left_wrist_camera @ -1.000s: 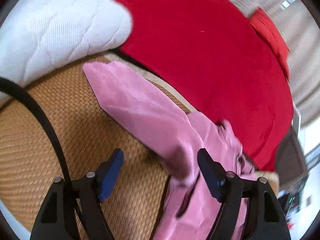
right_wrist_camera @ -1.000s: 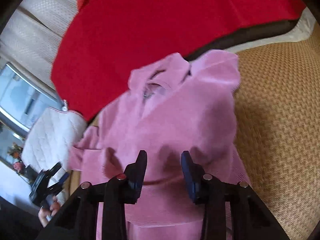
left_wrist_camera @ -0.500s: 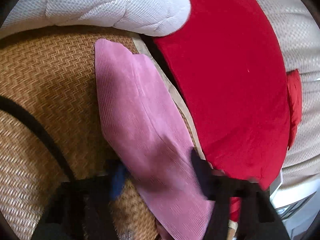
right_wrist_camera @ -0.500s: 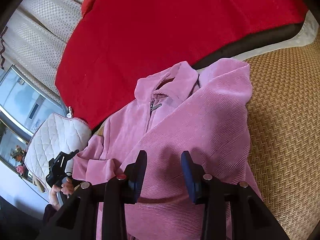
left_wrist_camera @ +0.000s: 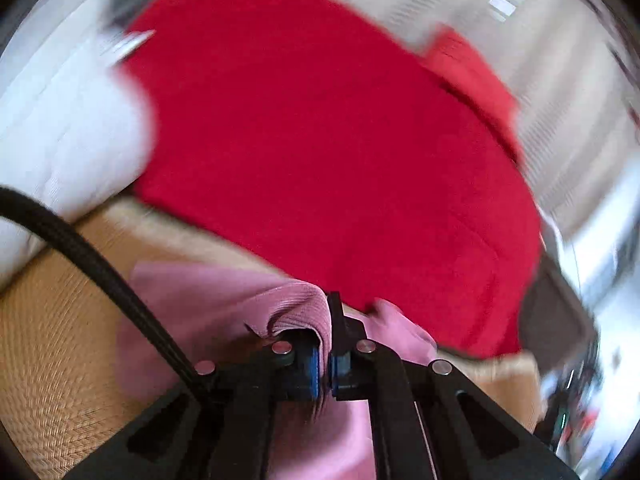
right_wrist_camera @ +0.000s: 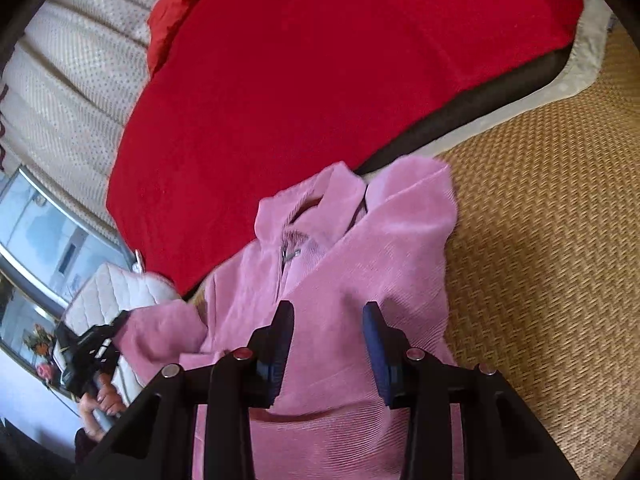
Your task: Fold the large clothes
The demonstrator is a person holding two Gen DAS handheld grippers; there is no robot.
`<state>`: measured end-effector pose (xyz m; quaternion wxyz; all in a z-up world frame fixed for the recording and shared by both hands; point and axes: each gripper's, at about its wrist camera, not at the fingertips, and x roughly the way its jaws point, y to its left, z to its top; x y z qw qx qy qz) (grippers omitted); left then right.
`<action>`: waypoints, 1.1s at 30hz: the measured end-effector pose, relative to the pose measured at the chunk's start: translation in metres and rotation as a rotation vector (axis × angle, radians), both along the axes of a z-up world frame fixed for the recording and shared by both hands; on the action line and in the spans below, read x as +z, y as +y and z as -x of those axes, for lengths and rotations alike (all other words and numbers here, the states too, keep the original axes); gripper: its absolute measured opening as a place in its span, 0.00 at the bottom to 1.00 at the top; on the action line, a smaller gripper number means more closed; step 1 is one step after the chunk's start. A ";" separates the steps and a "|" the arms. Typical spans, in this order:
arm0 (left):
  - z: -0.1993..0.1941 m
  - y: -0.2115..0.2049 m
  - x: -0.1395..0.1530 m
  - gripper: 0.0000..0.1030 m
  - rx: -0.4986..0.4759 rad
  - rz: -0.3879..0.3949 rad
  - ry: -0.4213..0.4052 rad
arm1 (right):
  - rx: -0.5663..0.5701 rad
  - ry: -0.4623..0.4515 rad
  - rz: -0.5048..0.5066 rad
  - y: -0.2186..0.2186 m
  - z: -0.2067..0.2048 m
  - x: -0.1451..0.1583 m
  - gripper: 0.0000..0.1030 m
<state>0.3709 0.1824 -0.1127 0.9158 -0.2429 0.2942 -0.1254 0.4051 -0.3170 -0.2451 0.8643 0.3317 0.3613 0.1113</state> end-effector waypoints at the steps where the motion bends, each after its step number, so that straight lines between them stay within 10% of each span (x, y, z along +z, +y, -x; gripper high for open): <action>1: 0.006 -0.027 0.012 0.03 -0.063 -0.066 -0.025 | -0.010 -0.007 -0.009 -0.004 0.002 0.002 0.38; 7: 0.062 -0.198 0.000 0.04 -0.459 -0.478 -0.020 | -0.065 -0.035 -0.056 -0.029 0.012 0.012 0.38; 11: 0.099 -0.252 -0.059 0.52 -0.600 -0.659 0.059 | -0.077 -0.032 -0.092 -0.042 0.016 0.016 0.39; 13: 0.115 -0.248 -0.067 0.59 -0.615 -0.658 0.055 | -0.075 -0.017 -0.103 -0.044 0.016 0.015 0.44; 15: 0.118 -0.230 -0.064 0.61 -0.617 -0.631 0.051 | -0.078 -0.007 -0.124 -0.046 0.018 0.013 0.68; 19: 0.113 -0.184 -0.046 0.76 -0.540 -0.470 0.057 | -0.045 -0.021 -0.141 -0.040 0.017 0.015 0.69; 27: 0.060 -0.103 -0.048 0.79 -0.367 0.137 0.288 | 0.041 -0.005 -0.099 -0.012 0.008 0.010 0.69; 33: 0.027 -0.128 -0.078 0.79 -0.335 0.309 0.412 | 0.026 -0.005 -0.105 -0.016 0.009 0.011 0.69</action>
